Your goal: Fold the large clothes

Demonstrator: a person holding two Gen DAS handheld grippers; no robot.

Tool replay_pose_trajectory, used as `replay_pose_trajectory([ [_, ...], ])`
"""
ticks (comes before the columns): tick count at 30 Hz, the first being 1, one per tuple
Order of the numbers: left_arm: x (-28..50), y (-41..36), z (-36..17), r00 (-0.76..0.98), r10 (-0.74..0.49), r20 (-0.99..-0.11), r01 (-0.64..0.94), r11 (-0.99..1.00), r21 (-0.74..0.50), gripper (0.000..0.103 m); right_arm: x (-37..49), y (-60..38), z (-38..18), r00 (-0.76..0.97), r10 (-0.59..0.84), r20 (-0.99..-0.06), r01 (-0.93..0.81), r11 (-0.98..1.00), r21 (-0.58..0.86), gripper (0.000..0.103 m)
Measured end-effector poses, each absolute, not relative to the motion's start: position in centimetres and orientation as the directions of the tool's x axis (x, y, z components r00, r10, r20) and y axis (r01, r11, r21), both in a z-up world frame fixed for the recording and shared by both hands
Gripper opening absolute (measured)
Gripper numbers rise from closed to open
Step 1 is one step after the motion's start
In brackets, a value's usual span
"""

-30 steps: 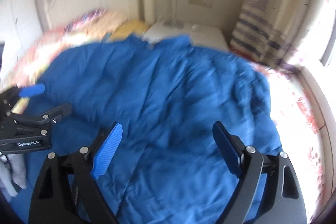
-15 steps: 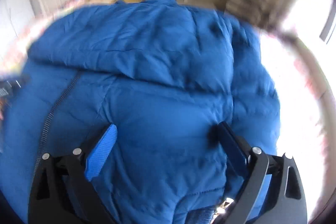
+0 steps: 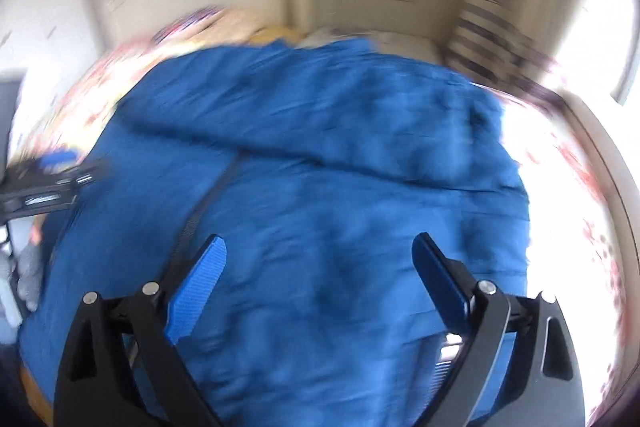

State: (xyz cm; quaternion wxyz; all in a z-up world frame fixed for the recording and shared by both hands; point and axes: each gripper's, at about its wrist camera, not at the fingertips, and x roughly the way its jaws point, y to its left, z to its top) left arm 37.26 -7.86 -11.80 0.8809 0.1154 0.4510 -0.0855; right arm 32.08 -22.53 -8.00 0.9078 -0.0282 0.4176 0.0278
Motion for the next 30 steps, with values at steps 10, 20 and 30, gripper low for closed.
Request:
replay_pose_trajectory([
  [10, 34.9, -1.0, -8.3, 0.653, -0.032, -0.757, 0.123, 0.99, 0.064, 0.099, 31.5, -22.4, -9.9, 0.604, -0.057, -0.795, -0.078, 0.988, -0.13, 0.1],
  [20, 34.2, 7.2, -11.1, 0.574, -0.044, -0.818, -0.047, 0.995, -0.087, 0.099, 26.7, -34.5, -11.0, 0.592, -0.098, -0.8, 0.18, 0.984, 0.013, 0.1],
  [30, 25.7, -1.4, -8.1, 0.658, -0.163, -0.735, 0.195, 0.98, -0.043, 0.099, 21.0, -22.0, -6.8, 0.707, -0.037, -0.706, -0.057, 0.992, -0.11, 0.1],
])
